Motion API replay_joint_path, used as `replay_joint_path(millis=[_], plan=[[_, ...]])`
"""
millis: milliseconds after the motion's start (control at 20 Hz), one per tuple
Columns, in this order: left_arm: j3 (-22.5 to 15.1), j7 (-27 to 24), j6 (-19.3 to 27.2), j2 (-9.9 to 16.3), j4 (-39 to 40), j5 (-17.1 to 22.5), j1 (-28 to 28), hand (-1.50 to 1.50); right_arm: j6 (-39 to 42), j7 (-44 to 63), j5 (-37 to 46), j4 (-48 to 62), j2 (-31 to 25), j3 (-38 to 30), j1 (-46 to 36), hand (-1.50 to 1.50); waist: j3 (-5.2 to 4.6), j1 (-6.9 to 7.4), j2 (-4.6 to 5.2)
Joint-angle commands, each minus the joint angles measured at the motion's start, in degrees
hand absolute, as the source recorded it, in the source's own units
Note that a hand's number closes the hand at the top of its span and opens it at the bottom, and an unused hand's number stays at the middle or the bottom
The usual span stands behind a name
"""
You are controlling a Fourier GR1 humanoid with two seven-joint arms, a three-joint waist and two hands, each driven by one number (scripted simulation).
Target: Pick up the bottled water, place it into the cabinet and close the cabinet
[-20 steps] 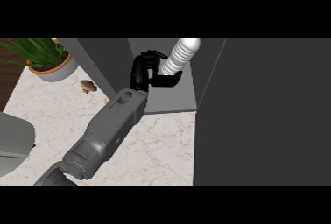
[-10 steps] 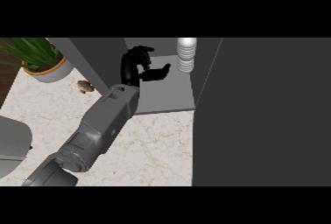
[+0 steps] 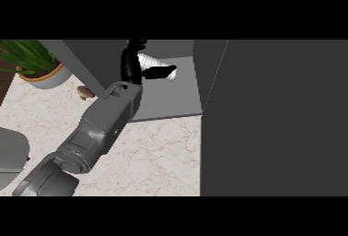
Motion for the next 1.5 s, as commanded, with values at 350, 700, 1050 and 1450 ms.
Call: replay_joint_path(millis=[350,700,1050,1450], plan=[[4.3,-4.3,-12.2,0.7,-4.2,3.2,-3.4,-1.50,1.1,2.3,-3.4,-3.0,-0.3,0.9,2.3,-1.50,-0.10,0.40,-0.13],[6.3,-10.4,-19.0,-1.4,-6.0,4.0,-0.9,-1.50,1.7,1.9,-4.2,-5.2,-0.3,1.0,4.0,-1.50,0.01,2.80,-1.33],[5.1,-10.4,-20.9,-3.2,-9.4,3.3,3.4,-1.50,0.0,5.3,-3.1,-7.5,1.3,4.1,5.0,-1.50,0.03,4.78,-2.15],[-2.4,-10.4,-21.6,-3.2,-21.9,7.7,15.5,-1.50,-1.7,7.3,-2.0,-7.2,1.2,5.1,1.9,-1.50,0.03,4.85,-2.46]])
